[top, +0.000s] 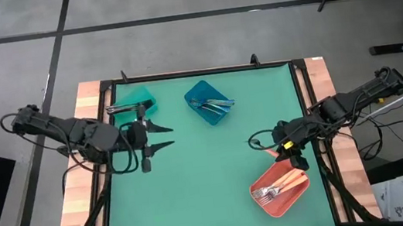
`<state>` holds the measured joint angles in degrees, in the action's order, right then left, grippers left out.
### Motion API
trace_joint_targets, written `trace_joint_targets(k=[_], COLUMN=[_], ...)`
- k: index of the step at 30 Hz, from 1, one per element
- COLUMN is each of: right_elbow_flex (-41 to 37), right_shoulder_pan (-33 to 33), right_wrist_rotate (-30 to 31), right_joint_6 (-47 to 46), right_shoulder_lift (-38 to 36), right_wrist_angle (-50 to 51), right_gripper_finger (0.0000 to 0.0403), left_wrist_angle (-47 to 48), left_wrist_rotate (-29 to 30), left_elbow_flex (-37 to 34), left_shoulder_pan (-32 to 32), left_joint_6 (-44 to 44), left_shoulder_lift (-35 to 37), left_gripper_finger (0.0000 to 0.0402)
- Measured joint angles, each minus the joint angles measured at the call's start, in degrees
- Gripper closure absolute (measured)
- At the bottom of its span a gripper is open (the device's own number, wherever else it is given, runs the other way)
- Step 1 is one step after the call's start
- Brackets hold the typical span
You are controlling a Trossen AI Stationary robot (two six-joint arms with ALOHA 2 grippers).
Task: Sort silverware by color (type)
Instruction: Put the orange fork into the orange bin
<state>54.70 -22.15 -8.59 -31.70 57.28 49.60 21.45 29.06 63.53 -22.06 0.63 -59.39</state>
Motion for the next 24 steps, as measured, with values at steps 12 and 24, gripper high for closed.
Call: trace_joint_targets(k=[12,24], right_elbow_flex=[0.02,0.02], right_shoulder_pan=[0.00,0.00], right_wrist_rotate=[-2.25,-11.91], right_joint_6=[0.00,0.01], right_shoulder_lift=[0.41,0.39], right_wrist_angle=[0.37,4.73], right_gripper_finger=[0.0366,0.0366], left_wrist_angle=[-13.84,-37.09], left_wrist_rotate=[-8.72,-12.06], left_elbow_flex=[-17.38,-46.39], left_shoulder_pan=[8.54,14.22], left_joint_6=[2.92,2.56], left_shoulder_lift=[12.67,35.55], left_gripper_finger=[0.0250,0.0250])
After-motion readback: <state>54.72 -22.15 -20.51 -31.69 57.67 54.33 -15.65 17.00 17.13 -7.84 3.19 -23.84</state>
